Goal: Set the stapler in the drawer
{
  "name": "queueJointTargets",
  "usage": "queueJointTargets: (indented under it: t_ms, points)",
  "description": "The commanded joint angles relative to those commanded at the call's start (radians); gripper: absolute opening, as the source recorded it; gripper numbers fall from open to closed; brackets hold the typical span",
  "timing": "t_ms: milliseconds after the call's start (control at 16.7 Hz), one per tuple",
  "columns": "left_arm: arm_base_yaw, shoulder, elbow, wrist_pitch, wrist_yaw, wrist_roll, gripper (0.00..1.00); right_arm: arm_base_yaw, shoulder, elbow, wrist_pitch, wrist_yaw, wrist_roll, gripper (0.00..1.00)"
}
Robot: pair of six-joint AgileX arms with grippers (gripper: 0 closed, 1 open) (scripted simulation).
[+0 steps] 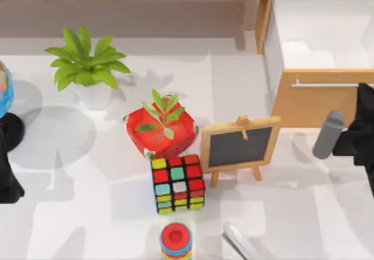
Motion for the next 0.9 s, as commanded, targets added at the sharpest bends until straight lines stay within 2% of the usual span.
queueJointTargets:
  t_ms: [600, 900]
  points:
    - [0.000, 0.000, 0.000, 0.000, 0.000, 0.000, 1.00, 0.000, 0.000, 0.000, 0.000, 0.000, 0.000, 0.98]
    - [0.000, 0.000, 0.000, 0.000, 0.000, 0.000, 1.00, 0.000, 0.000, 0.000, 0.000, 0.000, 0.000, 1.00]
